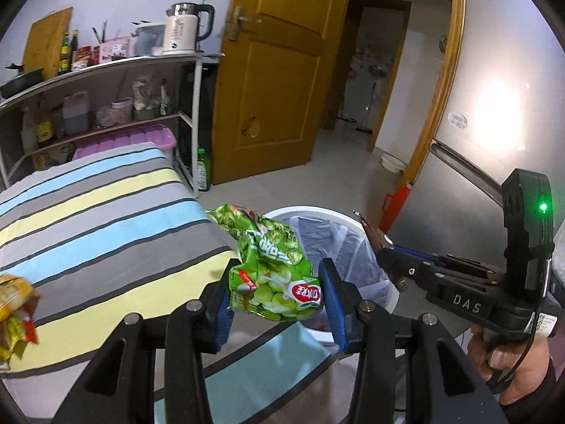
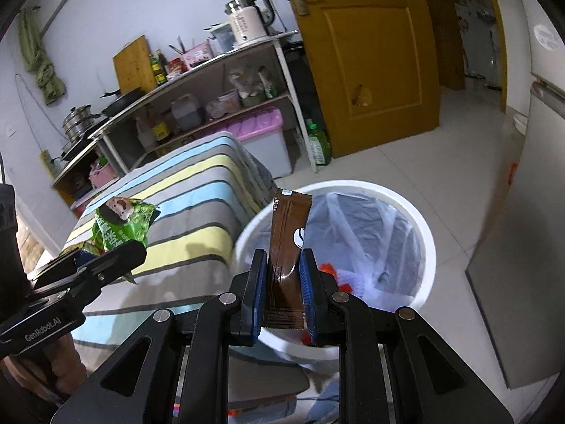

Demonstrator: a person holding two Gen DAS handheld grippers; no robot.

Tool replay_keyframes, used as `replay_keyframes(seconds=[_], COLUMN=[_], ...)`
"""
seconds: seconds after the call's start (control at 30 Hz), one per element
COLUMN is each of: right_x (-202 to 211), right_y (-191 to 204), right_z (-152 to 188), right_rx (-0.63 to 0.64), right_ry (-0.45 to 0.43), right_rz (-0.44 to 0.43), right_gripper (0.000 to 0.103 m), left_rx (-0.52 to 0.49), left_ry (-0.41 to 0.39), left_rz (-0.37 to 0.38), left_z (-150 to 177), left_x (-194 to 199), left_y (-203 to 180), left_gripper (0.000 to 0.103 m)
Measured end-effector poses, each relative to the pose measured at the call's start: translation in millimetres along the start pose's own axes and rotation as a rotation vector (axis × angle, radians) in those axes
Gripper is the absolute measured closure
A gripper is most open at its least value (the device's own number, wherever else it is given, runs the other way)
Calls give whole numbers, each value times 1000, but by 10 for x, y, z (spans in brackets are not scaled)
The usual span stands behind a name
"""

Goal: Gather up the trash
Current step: 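Open both tools over the wastebasket to drop the green bag and brown wrapper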

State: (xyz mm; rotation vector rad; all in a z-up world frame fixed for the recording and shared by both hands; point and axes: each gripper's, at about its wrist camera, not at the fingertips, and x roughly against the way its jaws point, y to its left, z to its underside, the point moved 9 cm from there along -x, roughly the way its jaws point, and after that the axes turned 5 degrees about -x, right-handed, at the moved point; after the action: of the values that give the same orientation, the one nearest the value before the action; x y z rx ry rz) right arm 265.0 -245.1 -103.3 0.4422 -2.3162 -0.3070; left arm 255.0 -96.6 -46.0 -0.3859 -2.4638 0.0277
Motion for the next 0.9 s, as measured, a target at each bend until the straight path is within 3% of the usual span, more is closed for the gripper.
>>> replay_keyframes(seconds=[0.57,0.7,0.9], right_x=[-330,-384,-379], right_y=[-467,-532,-586], right_z=[74,121,139], right_rx=[-73,-82,-90], right_ry=[73,92,90], right_rz=[49,64,71], right_gripper=[82,81,65], left_rx=[4,11,25], left_ry=[129,155,165], left_rz=[66,71,76], left_z=[71,95,118], left_x=[-672,-753,-758], left_y=[-221,-230,-188], left_gripper=[55,50,44])
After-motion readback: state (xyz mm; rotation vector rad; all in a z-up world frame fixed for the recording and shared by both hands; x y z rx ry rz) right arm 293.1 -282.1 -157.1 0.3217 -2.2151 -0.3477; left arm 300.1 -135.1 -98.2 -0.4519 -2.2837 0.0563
